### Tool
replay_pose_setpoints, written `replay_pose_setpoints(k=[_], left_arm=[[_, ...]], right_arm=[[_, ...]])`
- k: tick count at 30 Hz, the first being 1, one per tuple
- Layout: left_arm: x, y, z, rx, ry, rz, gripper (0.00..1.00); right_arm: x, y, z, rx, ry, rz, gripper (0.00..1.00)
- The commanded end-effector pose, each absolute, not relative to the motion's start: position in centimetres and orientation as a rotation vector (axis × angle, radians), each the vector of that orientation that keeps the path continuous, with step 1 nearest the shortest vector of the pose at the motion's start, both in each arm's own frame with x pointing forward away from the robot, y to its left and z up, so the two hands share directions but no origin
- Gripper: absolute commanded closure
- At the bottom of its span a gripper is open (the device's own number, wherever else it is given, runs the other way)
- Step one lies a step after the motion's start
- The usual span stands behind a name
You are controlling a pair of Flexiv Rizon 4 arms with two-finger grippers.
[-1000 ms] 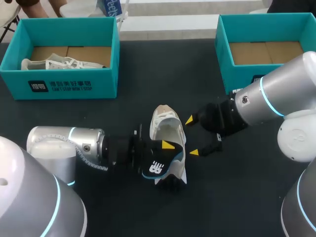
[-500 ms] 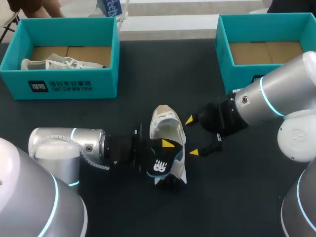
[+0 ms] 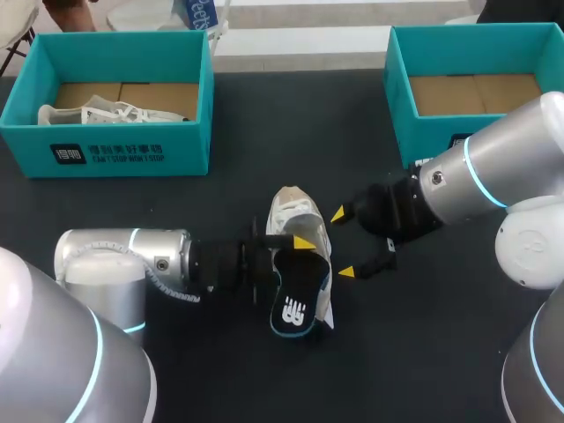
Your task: Take the shoe out of the shoebox, open the shoe tongue, remove and reinsert the insole, then place the shoe into the shoebox
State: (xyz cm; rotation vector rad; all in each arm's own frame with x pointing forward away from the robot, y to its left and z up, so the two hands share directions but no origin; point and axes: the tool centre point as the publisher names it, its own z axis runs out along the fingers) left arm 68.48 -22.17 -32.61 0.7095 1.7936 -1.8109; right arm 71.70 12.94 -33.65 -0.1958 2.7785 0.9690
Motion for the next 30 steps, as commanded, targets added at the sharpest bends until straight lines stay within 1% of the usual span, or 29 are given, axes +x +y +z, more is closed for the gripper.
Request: replay_pose_setpoints(k=[1, 8, 10, 18, 30], left_arm=[[68.4, -22.2, -32.4, 0.704, 1.789, -1.811, 0.55], [68.1, -21.9, -31.5, 0.705, 1.779, -1.82, 0.57], [68.0, -21.8, -31.2, 0.696, 1.789, -1.83, 0.6], [67.1, -21.3, -30.7, 0.716, 1.804, -1.812, 0.56], [65.5, -19.9, -30.0, 0.685, 1.813, -1.797, 0.58]], right_arm=[[71.6, 13.0, -33.8, -0.197, 2.775, 0.971, 0.0], [71.6, 13.0, -33.8, -0.197, 2.775, 0.971, 0.0], [71.6, 13.0, -33.8, -0.197, 2.775, 0.971, 0.0], [71.6, 13.0, -33.8, -0.197, 2.775, 0.971, 0.0], [71.6, 13.0, -33.8, -0.197, 2.775, 0.971, 0.0]])
